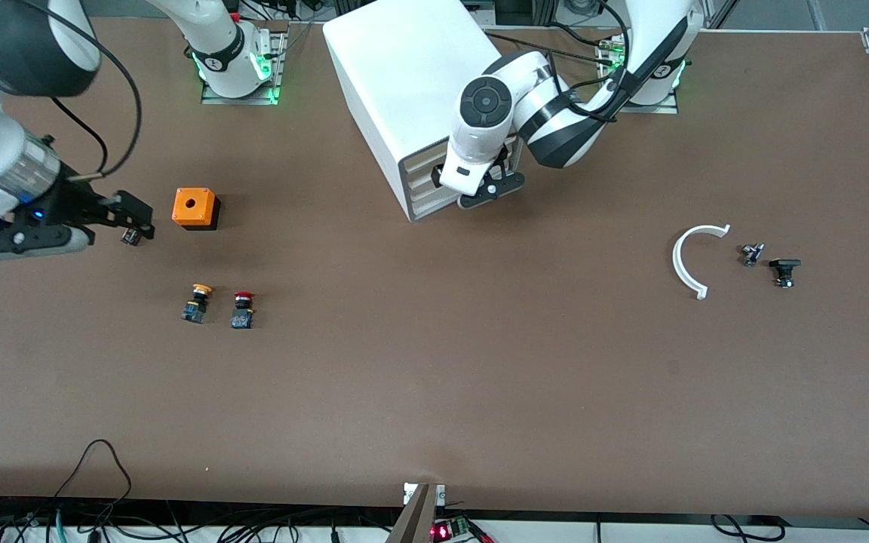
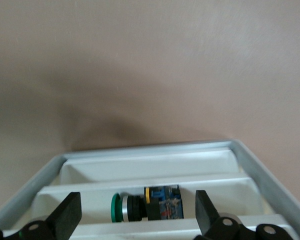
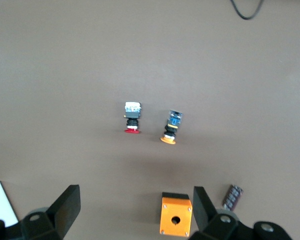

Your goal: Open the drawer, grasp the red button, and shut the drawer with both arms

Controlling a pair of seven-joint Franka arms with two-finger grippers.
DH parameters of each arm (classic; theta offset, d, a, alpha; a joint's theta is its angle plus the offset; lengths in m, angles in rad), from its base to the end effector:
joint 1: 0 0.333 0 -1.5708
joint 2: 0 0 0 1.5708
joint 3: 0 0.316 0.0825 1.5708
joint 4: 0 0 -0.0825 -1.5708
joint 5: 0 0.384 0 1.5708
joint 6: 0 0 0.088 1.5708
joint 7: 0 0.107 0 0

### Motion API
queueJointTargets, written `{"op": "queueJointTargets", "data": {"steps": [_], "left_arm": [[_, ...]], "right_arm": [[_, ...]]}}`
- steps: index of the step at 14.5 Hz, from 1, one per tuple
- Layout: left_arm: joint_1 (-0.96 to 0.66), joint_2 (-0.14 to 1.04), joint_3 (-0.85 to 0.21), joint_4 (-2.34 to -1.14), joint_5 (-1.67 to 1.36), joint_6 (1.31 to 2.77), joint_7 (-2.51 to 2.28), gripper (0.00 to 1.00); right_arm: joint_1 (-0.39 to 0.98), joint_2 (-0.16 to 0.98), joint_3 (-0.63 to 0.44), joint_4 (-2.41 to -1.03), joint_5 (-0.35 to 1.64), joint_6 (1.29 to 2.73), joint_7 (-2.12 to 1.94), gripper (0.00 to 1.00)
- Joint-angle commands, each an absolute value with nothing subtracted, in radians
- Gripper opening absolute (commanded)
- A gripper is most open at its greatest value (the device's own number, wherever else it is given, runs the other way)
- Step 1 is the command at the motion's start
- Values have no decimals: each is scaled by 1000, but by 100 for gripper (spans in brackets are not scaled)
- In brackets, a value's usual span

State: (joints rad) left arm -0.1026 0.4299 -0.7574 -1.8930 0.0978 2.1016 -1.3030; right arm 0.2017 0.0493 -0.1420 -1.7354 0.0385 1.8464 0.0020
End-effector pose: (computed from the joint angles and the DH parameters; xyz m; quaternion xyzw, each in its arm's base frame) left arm 0.4215 -0.4414 0.3251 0.9714 0.2071 -0.1161 0.0058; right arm 0.5838 0.0395 0.5426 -0.9991 -0.0244 -0.0306 0.0161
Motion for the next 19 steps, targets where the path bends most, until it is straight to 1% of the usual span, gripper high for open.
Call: {"op": "queueJointTargets", "data": {"steps": [1, 3, 5, 6, 8, 9, 11, 14, 16, 19], "left_arm": [[-16, 361, -767, -1864, 101, 2039, -1147, 100], [18, 348, -758, -1794, 103, 1914, -1013, 100], [92, 345, -759, -1689, 136, 1786, -848, 100], [124, 345, -761, -1634, 143, 1740, -753, 100], [178, 350, -758, -1542, 144, 1677, -607, 100], [211, 350, -758, -1513, 144, 1646, -559, 100], [271, 347, -758, -1465, 146, 1593, -452, 100], [288, 282, -683, -1448, 147, 1572, -243, 100], [250, 227, -533, -1456, 115, 1580, -105, 100], [68, 166, -208, -1483, -47, 1583, 71, 100]], "right_arm": [[202, 31, -146, -1694, 34, 1768, 90, 100], [201, 28, -144, -1652, 58, 1660, 126, 100], [192, 28, -140, -1628, 63, 1628, 114, 100], [152, 26, -109, -1626, 58, 1625, 106, 100], [11, 23, 35, -1620, 48, 1624, 78, 100], [-14, 12, 61, -1617, 38, 1624, 60, 100], [-12, 12, 60, -1617, 19, 1624, 43, 100], [-9, 2, 66, -1618, -6, 1608, 52, 100], [-9, 6, 67, -1608, -2, 1601, 60, 100], [-8, 12, 75, -1600, 3, 1600, 57, 100]]}}
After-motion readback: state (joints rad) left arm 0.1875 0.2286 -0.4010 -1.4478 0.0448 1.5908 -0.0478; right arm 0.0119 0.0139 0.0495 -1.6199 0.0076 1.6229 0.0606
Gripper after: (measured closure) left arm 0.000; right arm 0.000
